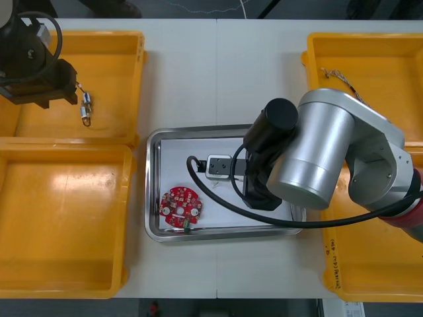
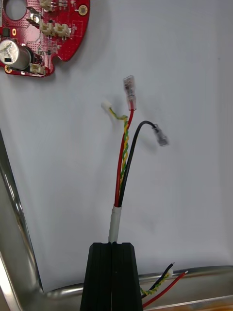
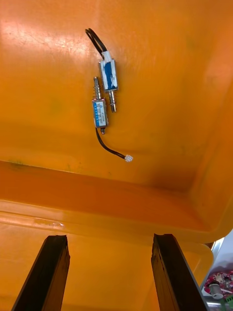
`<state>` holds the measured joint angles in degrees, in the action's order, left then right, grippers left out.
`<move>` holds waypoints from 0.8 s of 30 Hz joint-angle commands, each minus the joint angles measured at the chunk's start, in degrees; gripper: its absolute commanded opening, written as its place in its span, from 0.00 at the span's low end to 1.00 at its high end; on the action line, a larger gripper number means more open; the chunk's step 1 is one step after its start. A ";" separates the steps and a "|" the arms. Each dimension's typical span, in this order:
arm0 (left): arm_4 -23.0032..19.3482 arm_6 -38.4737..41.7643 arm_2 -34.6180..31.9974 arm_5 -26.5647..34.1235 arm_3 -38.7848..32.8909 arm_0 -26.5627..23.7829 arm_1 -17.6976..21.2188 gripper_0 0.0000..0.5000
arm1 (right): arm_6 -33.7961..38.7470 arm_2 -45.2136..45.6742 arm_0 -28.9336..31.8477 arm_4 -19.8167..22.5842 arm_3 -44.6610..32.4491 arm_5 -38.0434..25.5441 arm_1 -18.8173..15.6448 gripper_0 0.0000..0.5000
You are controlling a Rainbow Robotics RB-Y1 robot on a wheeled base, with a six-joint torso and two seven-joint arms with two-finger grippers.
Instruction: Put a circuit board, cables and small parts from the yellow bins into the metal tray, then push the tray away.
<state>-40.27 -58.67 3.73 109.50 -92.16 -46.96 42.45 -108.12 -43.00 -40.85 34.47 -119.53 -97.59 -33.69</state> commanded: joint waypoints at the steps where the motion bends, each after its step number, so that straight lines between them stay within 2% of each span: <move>1: 1.59 -4.70 -1.54 -2.01 0.57 -2.88 1.59 1.00 | -0.60 -2.61 0.68 0.25 0.88 1.88 -0.76 0.00; 10: 3.18 -6.20 -0.13 -7.81 5.93 -3.84 0.71 1.00 | -0.69 -2.70 3.32 2.36 5.18 2.93 -0.94 0.00; 14: 4.58 -6.37 1.63 -10.27 9.54 -4.55 -0.87 1.00 | -0.69 -2.88 3.41 3.32 6.68 2.84 -0.85 0.00; 18: 7.31 -6.46 3.21 -11.94 10.68 -4.55 -2.02 1.00 | -0.69 -2.88 3.67 2.80 6.68 3.55 -0.94 0.00; 22: 7.57 -6.29 4.79 -13.88 12.53 -4.55 -2.28 1.00 | -0.78 -2.88 3.76 1.39 6.68 4.07 -0.85 0.00; 23: 7.39 -6.37 5.06 -14.49 13.05 -4.55 -2.46 1.00 | -0.69 -2.88 3.85 1.04 6.68 4.07 -0.94 0.10; 24: 7.48 -6.37 5.23 -15.02 13.58 -4.55 -2.63 1.00 | -0.60 -2.88 3.85 0.77 6.68 4.16 -0.94 0.41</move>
<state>-33.38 -58.71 7.61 96.31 -79.72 -48.43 40.77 -108.12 -45.30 -37.76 36.36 -112.30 -94.07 -33.79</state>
